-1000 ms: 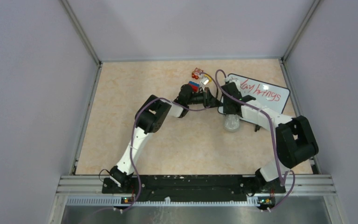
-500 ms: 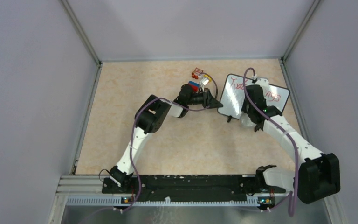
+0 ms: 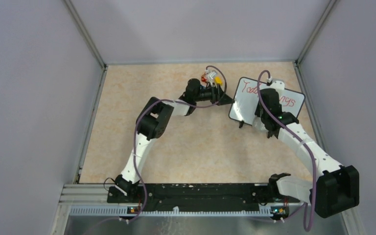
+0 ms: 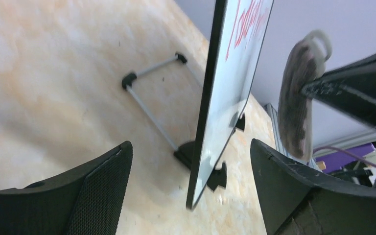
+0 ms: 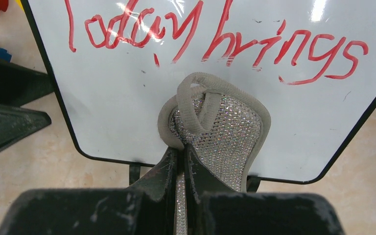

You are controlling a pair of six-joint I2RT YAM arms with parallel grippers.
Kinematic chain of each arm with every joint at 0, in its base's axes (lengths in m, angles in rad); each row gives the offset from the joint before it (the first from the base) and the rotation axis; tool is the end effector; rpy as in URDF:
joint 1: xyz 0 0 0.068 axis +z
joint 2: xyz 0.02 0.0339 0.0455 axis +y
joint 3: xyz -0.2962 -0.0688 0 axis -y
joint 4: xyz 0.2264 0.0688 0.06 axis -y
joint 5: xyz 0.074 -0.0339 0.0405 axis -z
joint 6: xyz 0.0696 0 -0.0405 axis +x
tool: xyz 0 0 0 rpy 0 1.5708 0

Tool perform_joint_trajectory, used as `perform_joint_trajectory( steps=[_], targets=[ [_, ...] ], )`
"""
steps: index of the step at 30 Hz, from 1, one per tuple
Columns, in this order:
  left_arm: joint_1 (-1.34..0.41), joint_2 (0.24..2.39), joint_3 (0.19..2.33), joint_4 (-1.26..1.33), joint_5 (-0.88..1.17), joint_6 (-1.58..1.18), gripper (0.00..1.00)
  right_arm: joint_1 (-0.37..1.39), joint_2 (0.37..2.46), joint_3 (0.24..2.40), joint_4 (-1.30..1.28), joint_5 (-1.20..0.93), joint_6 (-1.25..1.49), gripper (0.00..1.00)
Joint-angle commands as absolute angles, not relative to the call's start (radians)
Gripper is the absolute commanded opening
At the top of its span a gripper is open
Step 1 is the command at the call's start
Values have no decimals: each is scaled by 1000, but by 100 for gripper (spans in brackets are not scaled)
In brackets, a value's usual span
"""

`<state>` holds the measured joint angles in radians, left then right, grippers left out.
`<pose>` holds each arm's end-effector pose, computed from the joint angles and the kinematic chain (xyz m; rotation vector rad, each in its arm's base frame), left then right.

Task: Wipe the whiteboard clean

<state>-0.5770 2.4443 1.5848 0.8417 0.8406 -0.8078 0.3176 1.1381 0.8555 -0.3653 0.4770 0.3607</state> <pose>0.4417 -0.3493 0.1692 0.5531 1.7988 -1.6734 0.2363 0.0440 0.2949 0.3025 2.1182 -0.1356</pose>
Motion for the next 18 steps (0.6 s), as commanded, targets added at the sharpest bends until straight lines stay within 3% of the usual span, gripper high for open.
perform_joint_trajectory(
  steps=[1,6,14,18],
  targets=[
    [-573,2474,1764,842,860,-801,92,319,1143,904,-315,493,339,0],
    [-576,2548,1869,924,888,-855,91,319,1170,937,-316,493,331,0],
    [-579,2553,1869,943,910,-838,62,319,1237,1005,-318,509,318,0],
    [-591,2569,1870,969,925,-848,52,318,1291,1064,-336,520,303,0]
  ],
)
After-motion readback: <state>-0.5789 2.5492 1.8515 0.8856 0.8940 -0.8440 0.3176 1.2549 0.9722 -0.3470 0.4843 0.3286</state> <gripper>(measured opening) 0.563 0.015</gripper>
